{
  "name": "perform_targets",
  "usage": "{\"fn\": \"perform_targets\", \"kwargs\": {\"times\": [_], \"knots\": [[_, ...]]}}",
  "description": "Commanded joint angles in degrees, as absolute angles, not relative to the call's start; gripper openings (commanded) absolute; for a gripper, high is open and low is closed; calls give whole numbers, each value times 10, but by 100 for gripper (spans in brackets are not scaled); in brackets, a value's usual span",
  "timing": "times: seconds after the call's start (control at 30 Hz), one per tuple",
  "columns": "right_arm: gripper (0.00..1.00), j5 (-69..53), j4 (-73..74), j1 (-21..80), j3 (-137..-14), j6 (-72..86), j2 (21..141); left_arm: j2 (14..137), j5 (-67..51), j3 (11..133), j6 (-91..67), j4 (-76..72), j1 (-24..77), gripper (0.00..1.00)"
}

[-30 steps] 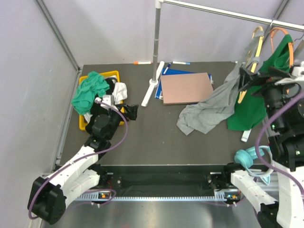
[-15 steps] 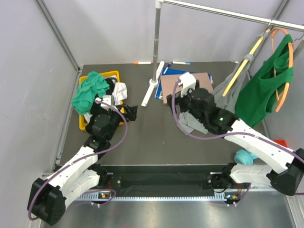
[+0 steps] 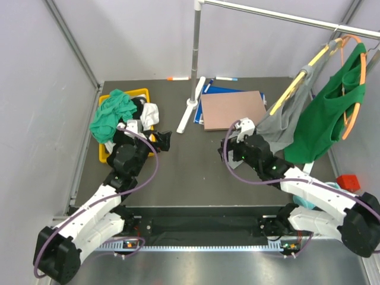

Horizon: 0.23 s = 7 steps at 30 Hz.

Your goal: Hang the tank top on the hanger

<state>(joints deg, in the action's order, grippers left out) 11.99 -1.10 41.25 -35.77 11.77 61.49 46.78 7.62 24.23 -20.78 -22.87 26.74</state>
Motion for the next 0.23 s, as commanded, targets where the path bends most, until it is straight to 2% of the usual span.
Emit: {"fn": "perform_targets", "kwargs": {"times": [0.0, 0.2], "knots": [[100, 117, -96, 408, -351, 138, 563, 456, 87, 243, -193, -258, 271, 99], [100, 119, -98, 405, -337, 134, 538, 457, 84, 243, -192, -258, 273, 99]]}}
